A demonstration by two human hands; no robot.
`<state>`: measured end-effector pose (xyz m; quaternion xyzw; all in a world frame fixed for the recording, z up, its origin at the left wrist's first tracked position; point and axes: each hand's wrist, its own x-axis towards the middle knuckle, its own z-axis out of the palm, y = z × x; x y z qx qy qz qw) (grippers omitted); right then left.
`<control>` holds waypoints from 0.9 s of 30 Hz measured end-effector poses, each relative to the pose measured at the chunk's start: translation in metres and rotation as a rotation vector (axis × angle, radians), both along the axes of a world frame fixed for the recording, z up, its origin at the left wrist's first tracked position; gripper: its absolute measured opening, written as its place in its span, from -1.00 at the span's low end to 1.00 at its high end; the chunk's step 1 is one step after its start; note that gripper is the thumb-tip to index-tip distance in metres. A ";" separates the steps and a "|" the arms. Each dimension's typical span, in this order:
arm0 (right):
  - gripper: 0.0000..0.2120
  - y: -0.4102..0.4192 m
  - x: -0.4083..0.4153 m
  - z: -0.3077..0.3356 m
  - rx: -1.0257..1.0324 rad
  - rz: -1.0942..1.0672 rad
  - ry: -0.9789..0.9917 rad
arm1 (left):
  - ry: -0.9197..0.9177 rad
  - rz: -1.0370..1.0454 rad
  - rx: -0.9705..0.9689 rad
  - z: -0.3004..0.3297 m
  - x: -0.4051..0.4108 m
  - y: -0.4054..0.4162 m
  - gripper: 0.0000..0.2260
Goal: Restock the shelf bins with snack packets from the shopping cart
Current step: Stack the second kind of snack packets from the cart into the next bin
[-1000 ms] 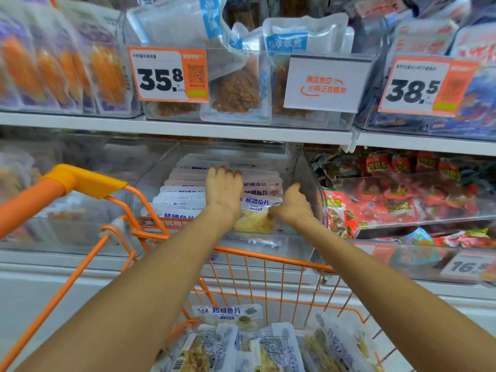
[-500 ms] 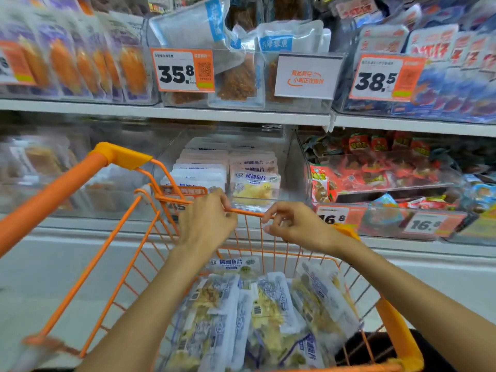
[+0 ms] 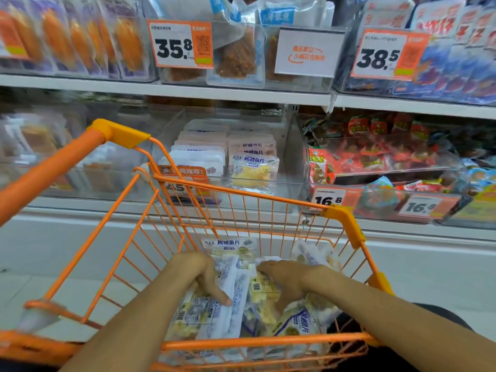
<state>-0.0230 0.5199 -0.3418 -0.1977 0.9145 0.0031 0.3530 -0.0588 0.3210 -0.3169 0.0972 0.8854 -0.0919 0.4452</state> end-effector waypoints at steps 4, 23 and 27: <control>-0.25 0.009 -0.004 0.024 -0.059 -0.114 -0.131 | -0.014 0.027 0.147 0.007 -0.006 -0.003 -0.33; -0.72 0.033 0.002 0.077 -0.776 -0.833 -0.030 | 0.083 0.852 0.915 0.041 -0.029 -0.034 -0.67; -0.67 0.036 -0.001 0.072 -0.925 -1.016 -0.162 | -0.006 0.918 0.914 0.042 -0.026 -0.033 -0.93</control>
